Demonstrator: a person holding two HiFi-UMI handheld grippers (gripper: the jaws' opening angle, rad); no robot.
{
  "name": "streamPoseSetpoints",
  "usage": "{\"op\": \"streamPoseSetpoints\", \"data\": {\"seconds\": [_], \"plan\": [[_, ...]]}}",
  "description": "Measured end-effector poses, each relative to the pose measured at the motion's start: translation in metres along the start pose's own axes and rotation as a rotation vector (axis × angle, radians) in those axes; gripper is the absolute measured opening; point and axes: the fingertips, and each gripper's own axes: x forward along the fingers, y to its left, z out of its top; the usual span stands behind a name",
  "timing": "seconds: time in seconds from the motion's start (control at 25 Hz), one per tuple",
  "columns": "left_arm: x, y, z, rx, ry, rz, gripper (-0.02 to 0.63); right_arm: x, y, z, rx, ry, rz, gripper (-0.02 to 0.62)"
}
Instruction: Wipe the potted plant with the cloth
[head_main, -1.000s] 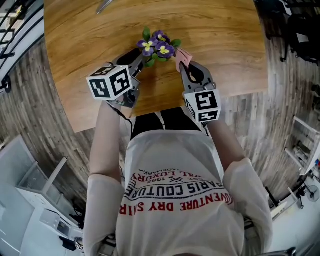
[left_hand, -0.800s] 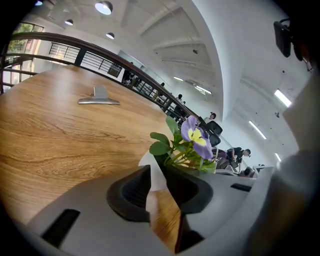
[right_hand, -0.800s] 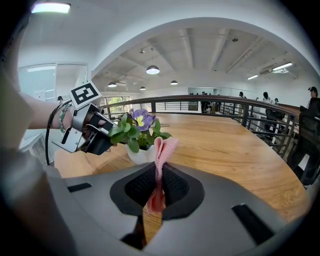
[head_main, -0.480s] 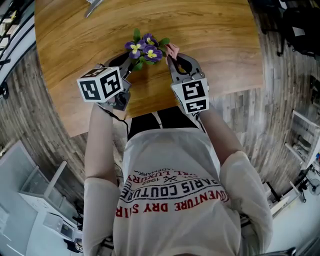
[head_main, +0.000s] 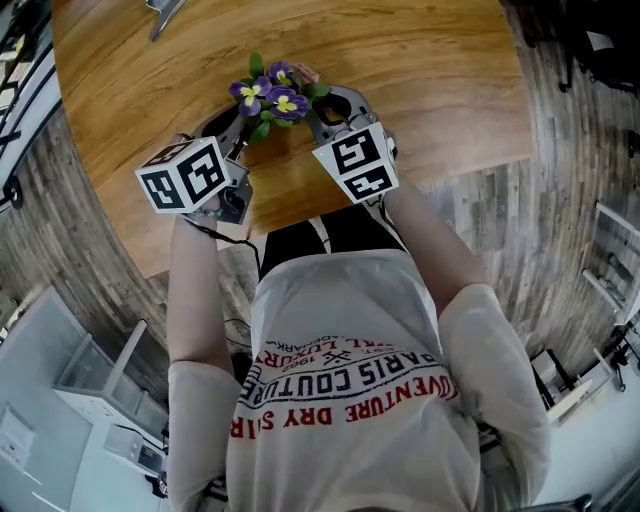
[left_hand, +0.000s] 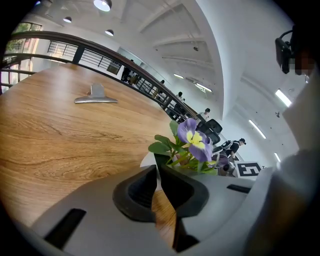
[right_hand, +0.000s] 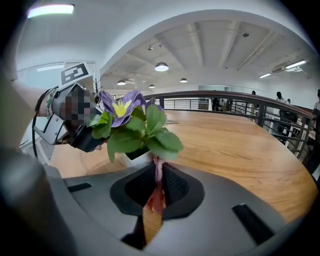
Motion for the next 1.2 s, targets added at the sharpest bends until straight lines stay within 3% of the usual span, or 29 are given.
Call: {"op": "streamPoseSetpoints", "data": {"seconds": [0.48,1.2], "plan": [[0.001,-0.001,-0.002,-0.045,-0.052,0.014,0.031,-0.012,0.025,-0.023,-0.056,0.032,0.061,0.043],[0.0,-0.003,-0.009,-0.192,-0.107,0.059,0.031,-0.02,0.05,-0.03,0.169,0.081,-0.056,0.043]]}}
